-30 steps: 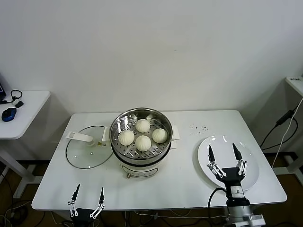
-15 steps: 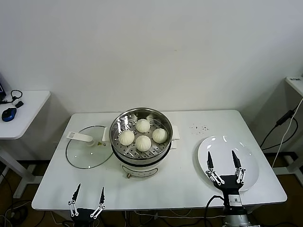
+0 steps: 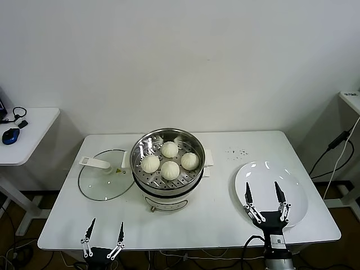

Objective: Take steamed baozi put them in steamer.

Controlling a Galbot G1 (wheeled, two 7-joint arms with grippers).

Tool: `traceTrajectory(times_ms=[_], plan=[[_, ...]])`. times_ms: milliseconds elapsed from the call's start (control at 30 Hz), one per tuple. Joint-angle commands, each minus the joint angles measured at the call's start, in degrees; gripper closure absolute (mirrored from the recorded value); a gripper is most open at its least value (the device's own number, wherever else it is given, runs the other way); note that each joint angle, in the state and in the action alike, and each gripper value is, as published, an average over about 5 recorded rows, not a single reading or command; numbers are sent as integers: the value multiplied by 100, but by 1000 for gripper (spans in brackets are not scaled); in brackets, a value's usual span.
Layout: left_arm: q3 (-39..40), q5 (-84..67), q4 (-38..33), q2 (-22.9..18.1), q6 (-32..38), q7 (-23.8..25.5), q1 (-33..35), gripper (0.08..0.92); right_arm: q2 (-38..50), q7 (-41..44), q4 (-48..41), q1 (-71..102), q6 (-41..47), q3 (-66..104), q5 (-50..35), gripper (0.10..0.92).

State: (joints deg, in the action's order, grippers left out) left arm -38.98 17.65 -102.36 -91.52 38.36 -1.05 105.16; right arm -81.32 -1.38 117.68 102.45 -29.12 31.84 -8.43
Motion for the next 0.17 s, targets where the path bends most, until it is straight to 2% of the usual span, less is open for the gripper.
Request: traceTrajectory(times_ms=[33, 167], plan=[[-4, -13, 8, 5, 12, 1, 1, 177, -34, -6, 14, 23, -30, -10, 17, 203], [-4, -14, 9, 1, 15, 1, 1, 177, -37, -5, 14, 18, -29, -24, 28, 203]])
